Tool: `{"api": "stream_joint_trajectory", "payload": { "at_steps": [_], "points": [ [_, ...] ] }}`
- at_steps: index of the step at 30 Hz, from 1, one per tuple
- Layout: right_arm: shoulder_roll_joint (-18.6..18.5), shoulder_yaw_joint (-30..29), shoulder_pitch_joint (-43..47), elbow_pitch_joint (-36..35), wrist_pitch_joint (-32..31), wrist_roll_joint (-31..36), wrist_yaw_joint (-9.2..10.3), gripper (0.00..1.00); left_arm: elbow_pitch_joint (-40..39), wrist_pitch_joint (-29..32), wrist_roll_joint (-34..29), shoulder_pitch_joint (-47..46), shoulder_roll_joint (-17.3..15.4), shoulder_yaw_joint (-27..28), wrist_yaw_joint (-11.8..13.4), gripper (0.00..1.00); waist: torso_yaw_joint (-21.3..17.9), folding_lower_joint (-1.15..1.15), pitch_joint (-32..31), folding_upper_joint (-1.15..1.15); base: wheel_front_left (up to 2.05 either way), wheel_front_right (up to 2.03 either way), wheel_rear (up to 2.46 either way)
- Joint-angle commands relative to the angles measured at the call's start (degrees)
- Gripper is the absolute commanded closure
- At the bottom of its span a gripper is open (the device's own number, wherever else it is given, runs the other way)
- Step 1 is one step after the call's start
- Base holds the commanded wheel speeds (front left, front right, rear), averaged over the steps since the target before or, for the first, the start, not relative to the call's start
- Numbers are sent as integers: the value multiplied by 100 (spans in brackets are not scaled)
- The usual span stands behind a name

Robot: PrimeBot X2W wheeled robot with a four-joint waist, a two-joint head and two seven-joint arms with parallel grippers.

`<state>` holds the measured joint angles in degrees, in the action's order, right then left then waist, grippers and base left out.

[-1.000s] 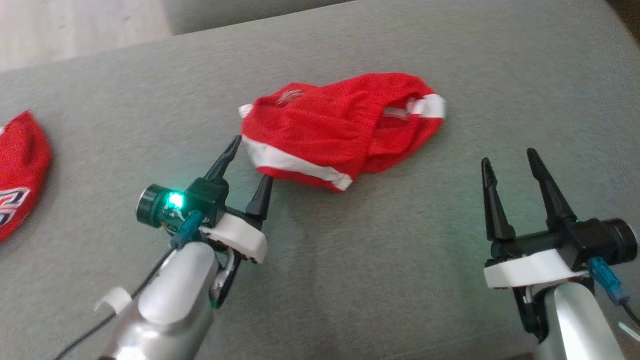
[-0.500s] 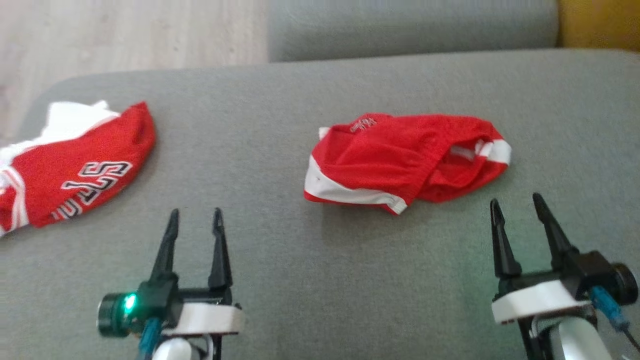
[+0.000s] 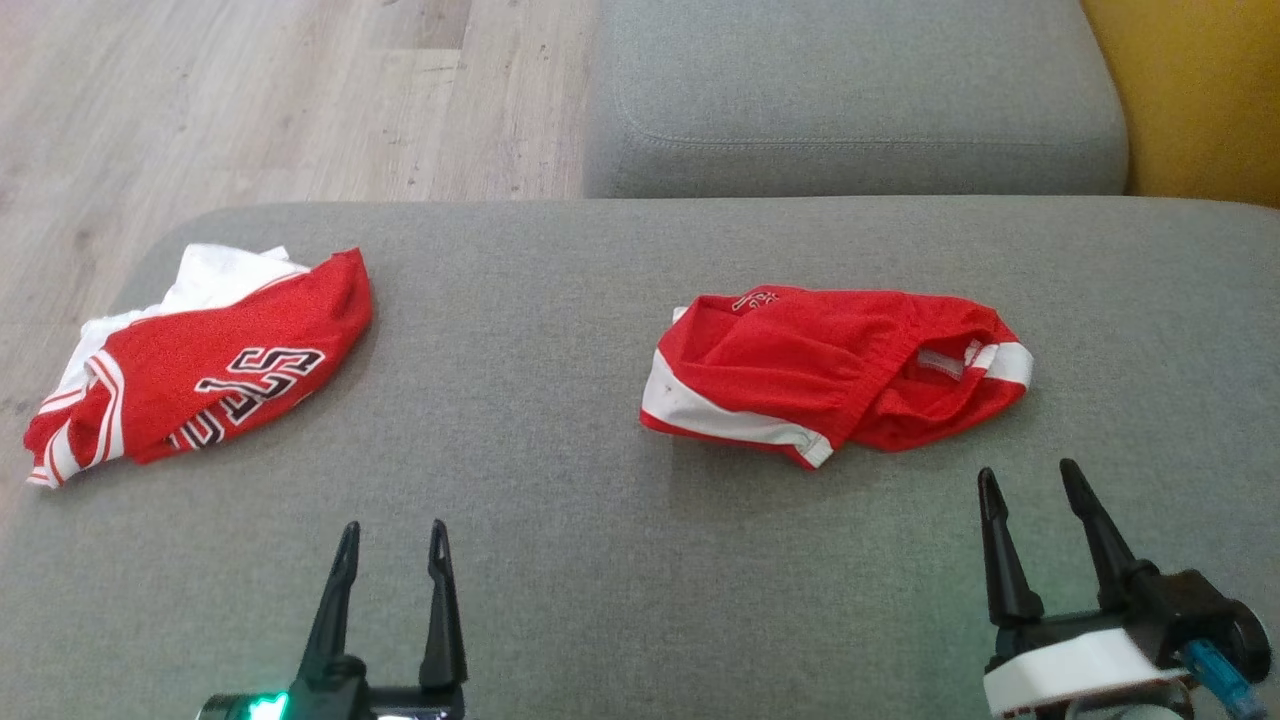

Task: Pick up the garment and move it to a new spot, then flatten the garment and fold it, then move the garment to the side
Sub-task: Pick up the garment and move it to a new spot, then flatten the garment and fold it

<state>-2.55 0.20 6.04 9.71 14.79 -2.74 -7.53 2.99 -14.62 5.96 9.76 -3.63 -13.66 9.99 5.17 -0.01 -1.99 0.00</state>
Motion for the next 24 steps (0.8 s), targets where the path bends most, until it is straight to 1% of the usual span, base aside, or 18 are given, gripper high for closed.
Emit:
{"api": "stream_joint_trajectory", "payload": {
  "at_steps": [1,7,24],
  "points": [
    [-32,165,-138,-153,21,-69,4,0,-151,-38,-94,-199,63,133,-45,0,1,1,-19,0,0,0,0],
    [-32,230,-100,-101,21,-146,4,0,-107,-38,-178,-249,69,89,-97,0,-12,1,-61,0,0,0,0],
    [-32,357,42,-78,21,-250,4,0,63,-38,-213,-345,74,175,-99,0,-109,1,-150,0,0,0,0]
  ]
}}
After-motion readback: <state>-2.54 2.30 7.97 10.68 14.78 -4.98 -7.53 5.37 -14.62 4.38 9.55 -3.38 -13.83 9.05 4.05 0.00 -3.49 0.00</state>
